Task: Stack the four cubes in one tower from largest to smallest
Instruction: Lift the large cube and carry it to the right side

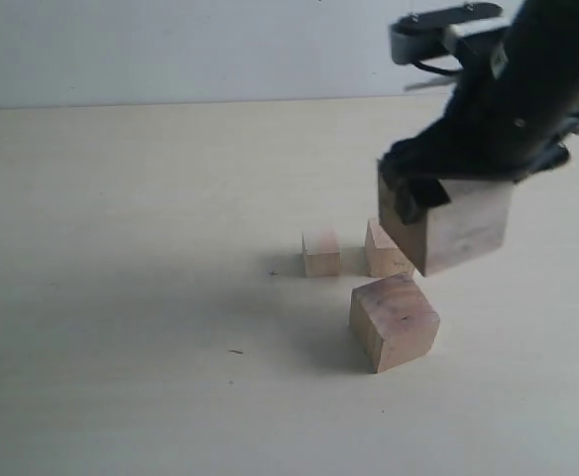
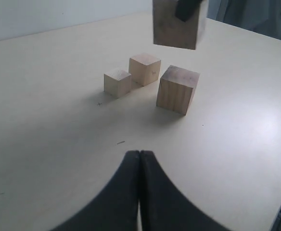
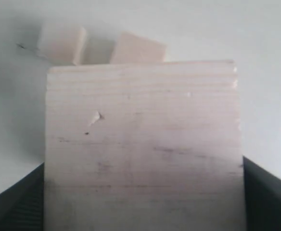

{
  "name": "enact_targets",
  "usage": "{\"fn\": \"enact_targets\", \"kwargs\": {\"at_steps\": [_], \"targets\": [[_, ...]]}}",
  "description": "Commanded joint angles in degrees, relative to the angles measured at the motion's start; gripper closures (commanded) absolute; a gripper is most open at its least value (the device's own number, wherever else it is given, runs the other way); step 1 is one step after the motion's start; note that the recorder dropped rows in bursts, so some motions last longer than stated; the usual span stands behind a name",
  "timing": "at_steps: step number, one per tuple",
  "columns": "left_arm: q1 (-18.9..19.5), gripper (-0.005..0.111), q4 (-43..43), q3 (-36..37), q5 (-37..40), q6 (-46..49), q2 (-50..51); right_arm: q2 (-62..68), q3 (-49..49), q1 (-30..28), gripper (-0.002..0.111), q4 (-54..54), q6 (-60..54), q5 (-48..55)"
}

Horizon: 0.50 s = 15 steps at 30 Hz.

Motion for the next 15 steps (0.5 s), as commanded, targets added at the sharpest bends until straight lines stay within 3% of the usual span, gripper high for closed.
{"fn": "enact_targets", "kwargs": {"at_steps": [1, 4, 10, 15], "targets": [[0.09, 0.107, -0.66, -0.02, -0.41, 0.02, -0.38, -5.20, 11.09, -0.90, 0.108, -9.03, 16.75, -4.49], [0.09, 0.107, -0.66, -0.02, -0.41, 0.02, -0.38, -6.65, 18.38, -0.90, 0.108, -18.42, 28.05, -5.95], [0.09, 0.107, -0.66, -0.02, -0.41, 0.02, -0.38, -6.65, 24.82, -4.09, 0.108, -17.12, 27.76, -17.64], [0.09, 0.107, -0.66, -0.02, -0.41, 0.02, -0.38, -6.65, 24.96, -13.67, 0.108, -6.09, 11.72, -18.50]]}}
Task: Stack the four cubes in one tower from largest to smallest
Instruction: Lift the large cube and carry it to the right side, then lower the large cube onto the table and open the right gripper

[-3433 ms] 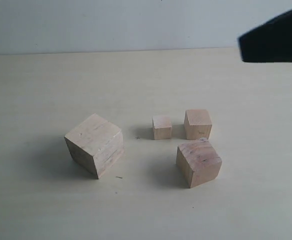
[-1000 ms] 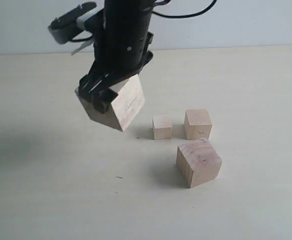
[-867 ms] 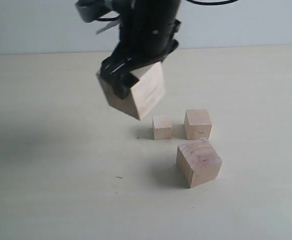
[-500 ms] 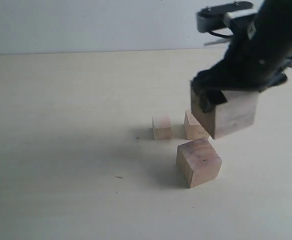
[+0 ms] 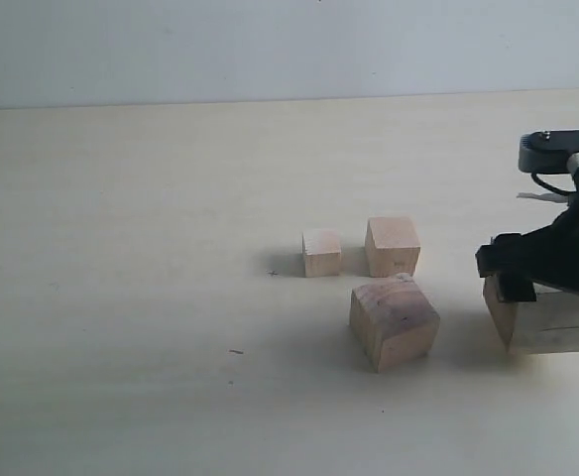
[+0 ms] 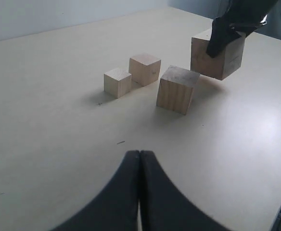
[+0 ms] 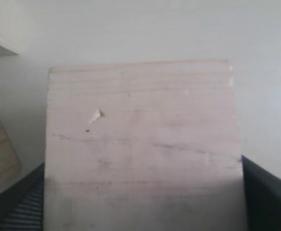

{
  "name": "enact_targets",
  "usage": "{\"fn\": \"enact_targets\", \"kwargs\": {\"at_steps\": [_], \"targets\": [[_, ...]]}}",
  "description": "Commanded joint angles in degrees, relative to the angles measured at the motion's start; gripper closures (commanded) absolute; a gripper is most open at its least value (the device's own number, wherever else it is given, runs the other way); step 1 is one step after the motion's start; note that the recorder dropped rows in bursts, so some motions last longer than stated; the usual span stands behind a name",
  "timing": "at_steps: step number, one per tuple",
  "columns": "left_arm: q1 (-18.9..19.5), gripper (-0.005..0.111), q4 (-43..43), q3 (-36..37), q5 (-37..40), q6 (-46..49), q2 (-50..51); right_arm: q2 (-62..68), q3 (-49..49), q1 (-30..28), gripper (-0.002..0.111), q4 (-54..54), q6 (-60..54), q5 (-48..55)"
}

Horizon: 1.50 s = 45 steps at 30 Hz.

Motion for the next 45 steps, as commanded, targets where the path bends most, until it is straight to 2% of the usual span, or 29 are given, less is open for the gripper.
{"fn": "enact_targets", "kwargs": {"at_steps": [1, 4, 7, 16, 26, 29, 31, 32, 35, 36, 38, 45], "targets": [[0.09, 0.107, -0.66, -0.02, -0.41, 0.02, -0.38, -0.71, 0.20, -6.58, 0.108, 7.43, -12.80, -1.60], [0.09, 0.107, -0.66, -0.02, -0.41, 0.02, -0.38, -0.71, 0.20, -11.94, 0.108, 11.35, -20.05, -2.48], [0.09, 0.107, -0.66, -0.02, -0.41, 0.02, -0.38, -0.71, 0.20, -13.80, 0.108, 11.35, -22.98, -2.88], [0.09, 0.107, -0.66, -0.02, -0.41, 0.02, -0.38, -0.27, 4.55, -14.13, 0.108, 12.40, -23.89, -11.30], [0.09, 0.107, -0.66, -0.02, -0.41, 0.02, -0.38, 5.11, 4.83, -14.13, 0.108, 14.45, -23.89, -12.46], [0.09, 0.107, -0.66, -0.02, -0.41, 0.02, -0.38, 5.11, 4.83, -14.13, 0.096, 14.89, -24.12, -12.60], [0.09, 0.107, -0.66, -0.02, -0.41, 0.02, -0.38, 5.11, 4.83, -14.13, 0.082, 15.71, -24.12, -12.22], [0.09, 0.107, -0.66, -0.02, -0.41, 0.02, -0.38, 5.11, 4.83, -14.13, 0.070, 15.71, -24.12, -11.95], [0.09, 0.107, -0.66, -0.02, -0.41, 0.02, -0.38, 4.16, 4.83, -14.13, 0.044, 15.71, -24.12, -11.89], [0.09, 0.107, -0.66, -0.02, -0.41, 0.02, -0.38, 3.55, 4.83, -14.13, 0.038, 15.71, -24.12, -12.19], [0.09, 0.107, -0.66, -0.02, -0.41, 0.02, -0.38, 1.40, 4.83, -14.13, 0.033, 15.71, -24.12, -12.60], [0.09, 0.107, -0.66, -0.02, -0.41, 0.02, -0.38, -6.52, 4.83, -14.13, 0.033, 15.38, -24.12, -12.36]]}}
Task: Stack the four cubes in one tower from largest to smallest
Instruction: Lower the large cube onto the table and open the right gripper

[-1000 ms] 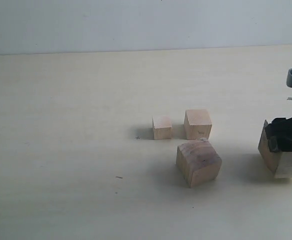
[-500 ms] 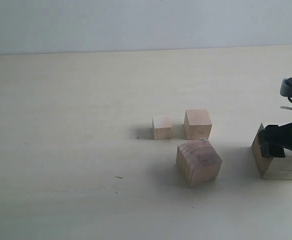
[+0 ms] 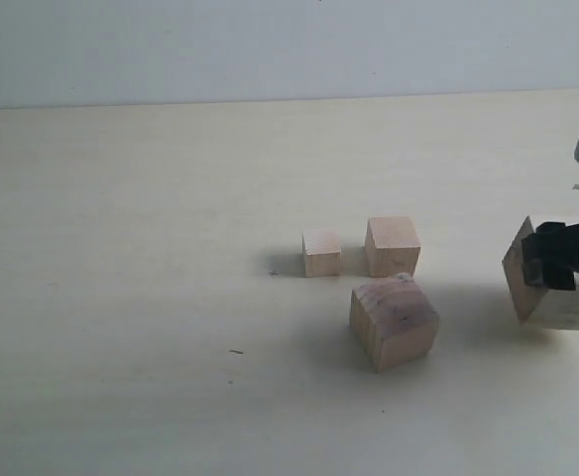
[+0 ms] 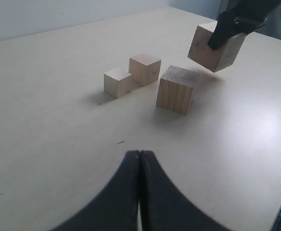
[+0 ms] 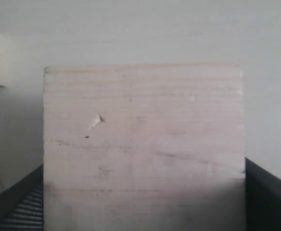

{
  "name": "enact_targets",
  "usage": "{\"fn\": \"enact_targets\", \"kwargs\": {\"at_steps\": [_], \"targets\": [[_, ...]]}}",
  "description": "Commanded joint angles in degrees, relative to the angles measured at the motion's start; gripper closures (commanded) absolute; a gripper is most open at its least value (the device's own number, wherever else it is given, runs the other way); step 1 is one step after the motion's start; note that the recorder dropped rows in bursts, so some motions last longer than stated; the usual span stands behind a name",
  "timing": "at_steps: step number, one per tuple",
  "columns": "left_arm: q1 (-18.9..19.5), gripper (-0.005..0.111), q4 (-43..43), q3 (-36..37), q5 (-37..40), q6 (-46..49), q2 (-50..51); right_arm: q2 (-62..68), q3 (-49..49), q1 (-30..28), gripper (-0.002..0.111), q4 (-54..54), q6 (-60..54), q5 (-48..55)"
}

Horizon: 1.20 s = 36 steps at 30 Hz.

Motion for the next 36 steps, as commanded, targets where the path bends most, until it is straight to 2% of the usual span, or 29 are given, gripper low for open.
{"fn": "enact_targets", "kwargs": {"at_steps": [1, 15, 29, 36], "targets": [[0.09, 0.107, -0.66, -0.02, -0.41, 0.02, -0.38, -4.44, 0.01, -0.32, 0.033, -0.33, -0.43, -0.40], [0.09, 0.107, -0.55, -0.02, -0.53, 1.55, -0.38, 1.00, 0.01, -0.32, 0.034, -0.90, -0.55, 2.05], [0.09, 0.107, -0.55, -0.02, -0.53, 1.67, -0.38, 8.02, 0.01, -0.32, 0.034, -0.90, -0.83, -1.36], [0.09, 0.107, -0.55, -0.02, -0.53, 1.79, -0.38, 7.96, 0.01, -0.32, 0.026, 0.00, -0.83, -2.02]]}}
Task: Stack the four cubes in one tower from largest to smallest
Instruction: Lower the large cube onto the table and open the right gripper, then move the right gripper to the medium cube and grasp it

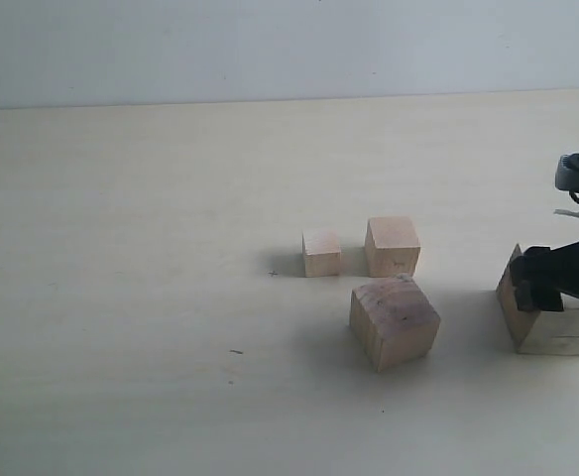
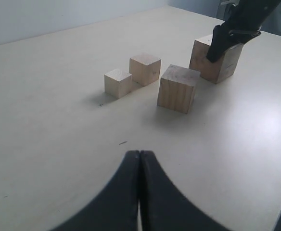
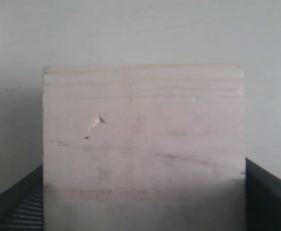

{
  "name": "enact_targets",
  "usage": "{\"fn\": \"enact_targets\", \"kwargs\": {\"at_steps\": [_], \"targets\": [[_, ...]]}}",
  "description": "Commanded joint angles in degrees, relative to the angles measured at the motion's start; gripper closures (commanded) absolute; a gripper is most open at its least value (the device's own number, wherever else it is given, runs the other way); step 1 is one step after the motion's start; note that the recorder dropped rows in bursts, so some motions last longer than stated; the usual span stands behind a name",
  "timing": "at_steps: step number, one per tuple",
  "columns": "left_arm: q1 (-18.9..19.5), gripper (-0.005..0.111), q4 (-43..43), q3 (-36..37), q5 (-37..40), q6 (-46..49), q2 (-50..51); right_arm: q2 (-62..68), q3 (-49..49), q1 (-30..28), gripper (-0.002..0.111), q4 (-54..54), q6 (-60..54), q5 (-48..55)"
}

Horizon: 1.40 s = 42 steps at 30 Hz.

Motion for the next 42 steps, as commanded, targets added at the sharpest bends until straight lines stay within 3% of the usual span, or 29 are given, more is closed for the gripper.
{"fn": "enact_targets", "kwargs": {"at_steps": [1, 10, 21, 32, 36, 42], "targets": [[0.09, 0.107, -0.55, -0.02, -0.53, 0.27, -0.38, 0.67, 0.01, -0.32, 0.024, 0.00, -0.52, -1.06], [0.09, 0.107, -0.55, -0.02, -0.53, 0.99, -0.38, 0.56, 0.01, -0.32, 0.006, 0.00, -2.00, -1.48], [0.09, 0.107, -0.55, -0.02, -0.53, 1.13, -0.38, -5.01, -9.09, -0.21, 0.006, 1.25, -3.03, 9.75], [0.09, 0.107, -0.55, -0.02, -0.63, 1.11, -0.38, -13.46, -13.76, 0.09, 0.006, 29.08, -25.40, 26.32], [0.09, 0.107, -0.55, -0.02, -0.63, 1.11, -0.38, -13.49, -13.76, 3.86, 0.006, 31.80, -28.04, 29.50], [0.09, 0.107, -0.55, -0.02, -0.63, 1.11, -0.38, -13.13, -13.76, 11.63, 0.006, 31.64, -28.40, 25.45]]}}
